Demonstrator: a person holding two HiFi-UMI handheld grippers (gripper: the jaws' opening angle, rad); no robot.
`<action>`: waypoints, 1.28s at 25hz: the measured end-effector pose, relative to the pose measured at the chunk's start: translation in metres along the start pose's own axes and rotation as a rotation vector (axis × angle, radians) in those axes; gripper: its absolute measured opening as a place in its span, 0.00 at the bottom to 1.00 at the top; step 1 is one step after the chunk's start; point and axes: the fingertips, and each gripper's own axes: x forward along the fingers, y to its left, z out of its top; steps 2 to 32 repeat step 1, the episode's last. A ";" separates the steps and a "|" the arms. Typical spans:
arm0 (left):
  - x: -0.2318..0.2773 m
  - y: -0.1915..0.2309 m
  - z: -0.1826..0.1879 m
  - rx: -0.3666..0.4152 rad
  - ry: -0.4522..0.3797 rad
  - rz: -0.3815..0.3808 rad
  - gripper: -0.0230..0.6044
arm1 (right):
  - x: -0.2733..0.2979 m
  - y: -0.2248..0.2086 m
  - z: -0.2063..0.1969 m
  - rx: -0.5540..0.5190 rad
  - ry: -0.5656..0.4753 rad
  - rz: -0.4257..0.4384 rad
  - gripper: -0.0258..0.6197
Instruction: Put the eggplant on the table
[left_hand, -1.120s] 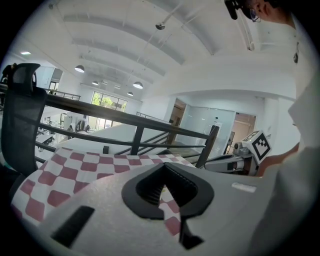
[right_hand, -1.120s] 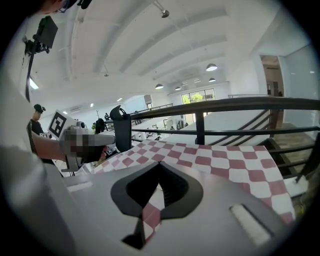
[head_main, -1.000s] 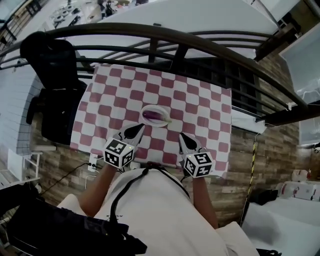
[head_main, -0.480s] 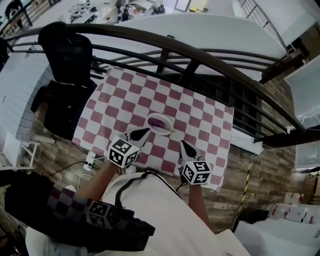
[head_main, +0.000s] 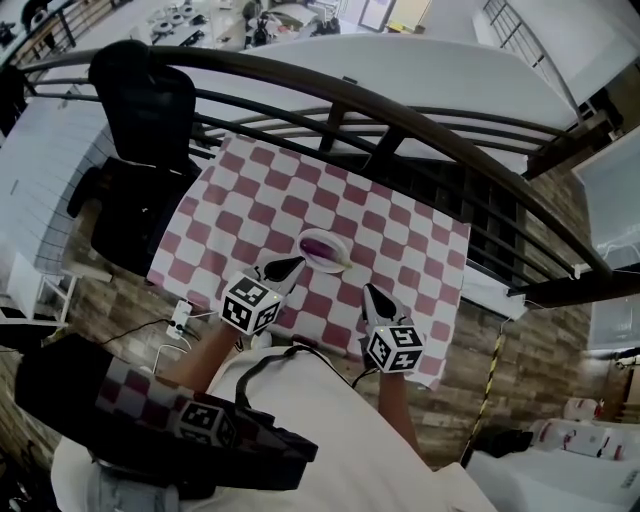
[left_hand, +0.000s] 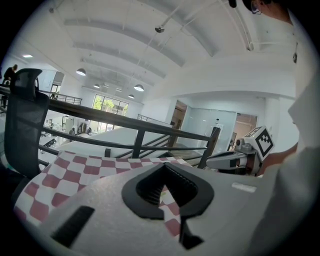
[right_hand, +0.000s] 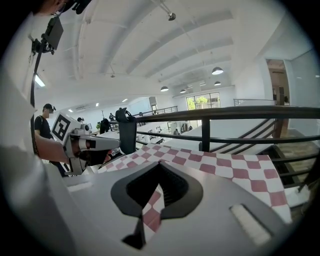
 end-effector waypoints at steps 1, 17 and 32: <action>0.000 0.000 0.001 0.002 -0.001 0.000 0.04 | -0.001 0.001 0.000 0.001 -0.002 0.000 0.05; 0.000 0.000 0.001 0.002 -0.001 0.000 0.04 | -0.001 0.001 0.000 0.001 -0.002 0.000 0.05; 0.000 0.000 0.001 0.002 -0.001 0.000 0.04 | -0.001 0.001 0.000 0.001 -0.002 0.000 0.05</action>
